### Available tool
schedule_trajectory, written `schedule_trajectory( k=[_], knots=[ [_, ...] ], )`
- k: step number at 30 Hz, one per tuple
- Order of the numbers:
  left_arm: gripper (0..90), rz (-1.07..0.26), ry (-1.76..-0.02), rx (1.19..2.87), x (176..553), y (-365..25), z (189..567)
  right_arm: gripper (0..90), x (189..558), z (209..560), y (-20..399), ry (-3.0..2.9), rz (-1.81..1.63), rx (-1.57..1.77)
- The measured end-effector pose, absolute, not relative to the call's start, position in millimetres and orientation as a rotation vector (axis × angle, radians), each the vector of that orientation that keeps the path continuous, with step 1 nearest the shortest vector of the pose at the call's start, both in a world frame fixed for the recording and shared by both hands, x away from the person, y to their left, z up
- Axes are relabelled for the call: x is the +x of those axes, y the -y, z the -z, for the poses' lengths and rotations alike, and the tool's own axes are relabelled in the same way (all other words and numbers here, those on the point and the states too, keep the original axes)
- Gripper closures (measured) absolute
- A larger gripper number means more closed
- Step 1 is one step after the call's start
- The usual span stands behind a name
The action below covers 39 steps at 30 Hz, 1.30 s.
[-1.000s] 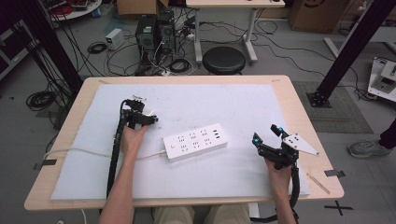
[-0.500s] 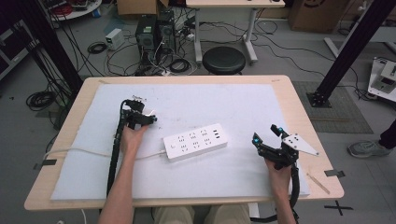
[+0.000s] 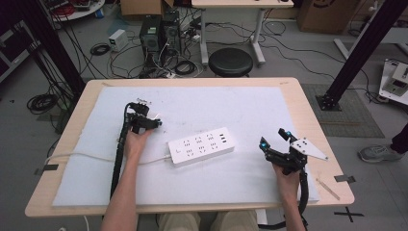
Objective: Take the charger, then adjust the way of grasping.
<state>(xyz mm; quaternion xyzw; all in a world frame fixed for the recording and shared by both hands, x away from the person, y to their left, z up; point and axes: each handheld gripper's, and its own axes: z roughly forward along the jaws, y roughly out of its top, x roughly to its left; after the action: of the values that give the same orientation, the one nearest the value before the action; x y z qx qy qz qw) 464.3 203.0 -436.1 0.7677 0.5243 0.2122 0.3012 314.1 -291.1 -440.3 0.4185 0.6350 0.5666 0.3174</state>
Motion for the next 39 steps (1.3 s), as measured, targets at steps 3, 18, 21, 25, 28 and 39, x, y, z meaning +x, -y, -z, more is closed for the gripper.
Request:
schedule_trajectory(
  k=[3, 18, 21, 25, 28, 39],
  knots=[
    [42.6, -0.571, -1.359, 2.017, 460, -201, 428, 18.5, 314, 440, 291, -1.673, -1.486, 1.099],
    [42.5, -0.614, -1.195, 2.017, 415, -191, 387, 18.5, 313, 440, 290, -1.689, -1.491, 1.095],
    [42.5, -0.615, -1.173, 1.998, 404, -190, 385, 18.5, 313, 440, 289, -1.694, -1.492, 1.09],
    [42.5, -0.62, -1.134, 1.987, 386, -189, 385, 18.5, 313, 440, 289, -1.7, -1.494, 1.082],
    [42.5, -0.621, -1.116, 1.98, 379, -188, 385, 18.5, 313, 440, 289, -1.698, -1.493, 1.084],
    [42.5, -0.705, -0.969, 1.954, 346, -174, 371, 18.5, 312, 439, 289, -1.713, -1.507, 1.078]
  ],
)
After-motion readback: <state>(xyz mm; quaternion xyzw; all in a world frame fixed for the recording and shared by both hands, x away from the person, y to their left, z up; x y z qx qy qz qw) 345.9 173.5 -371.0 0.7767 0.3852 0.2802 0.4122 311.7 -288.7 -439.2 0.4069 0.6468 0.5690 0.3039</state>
